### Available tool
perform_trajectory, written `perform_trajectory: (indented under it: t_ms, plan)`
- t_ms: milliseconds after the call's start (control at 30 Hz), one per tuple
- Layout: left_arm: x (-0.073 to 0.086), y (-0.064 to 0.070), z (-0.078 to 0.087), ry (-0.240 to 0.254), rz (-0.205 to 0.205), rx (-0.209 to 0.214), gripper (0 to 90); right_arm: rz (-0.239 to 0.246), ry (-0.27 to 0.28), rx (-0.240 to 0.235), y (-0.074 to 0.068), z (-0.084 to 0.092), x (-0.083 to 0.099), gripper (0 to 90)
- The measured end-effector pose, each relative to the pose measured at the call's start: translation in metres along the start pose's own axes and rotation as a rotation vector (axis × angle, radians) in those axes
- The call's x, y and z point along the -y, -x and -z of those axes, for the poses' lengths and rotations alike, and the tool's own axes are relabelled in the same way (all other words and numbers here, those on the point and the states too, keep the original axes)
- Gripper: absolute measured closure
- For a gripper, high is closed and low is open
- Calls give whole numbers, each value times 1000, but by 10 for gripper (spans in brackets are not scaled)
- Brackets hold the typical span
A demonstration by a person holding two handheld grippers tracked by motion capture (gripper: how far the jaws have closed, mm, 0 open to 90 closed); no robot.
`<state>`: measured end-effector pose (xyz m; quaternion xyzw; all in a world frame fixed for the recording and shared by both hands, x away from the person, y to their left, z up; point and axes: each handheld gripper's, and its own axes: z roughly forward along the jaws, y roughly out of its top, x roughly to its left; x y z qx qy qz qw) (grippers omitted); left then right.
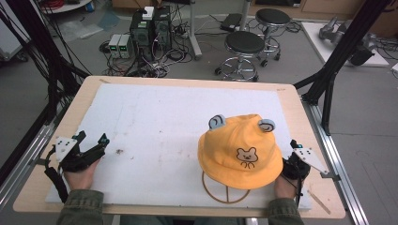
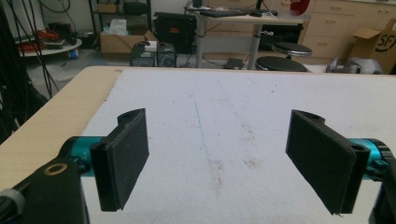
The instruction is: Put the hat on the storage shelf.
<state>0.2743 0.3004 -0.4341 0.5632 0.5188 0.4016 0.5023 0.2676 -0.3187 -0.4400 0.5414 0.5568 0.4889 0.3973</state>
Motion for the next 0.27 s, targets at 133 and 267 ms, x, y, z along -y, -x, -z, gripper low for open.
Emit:
perform_trajectory:
  t_ms: [133,267]
  plan:
    - [0,0,0,2,1,-1,214,-1,-1,-1,0,0,0,119]
    - [0,0,0,1,1,-1,214,1,-1,-1,0,0,0,118]
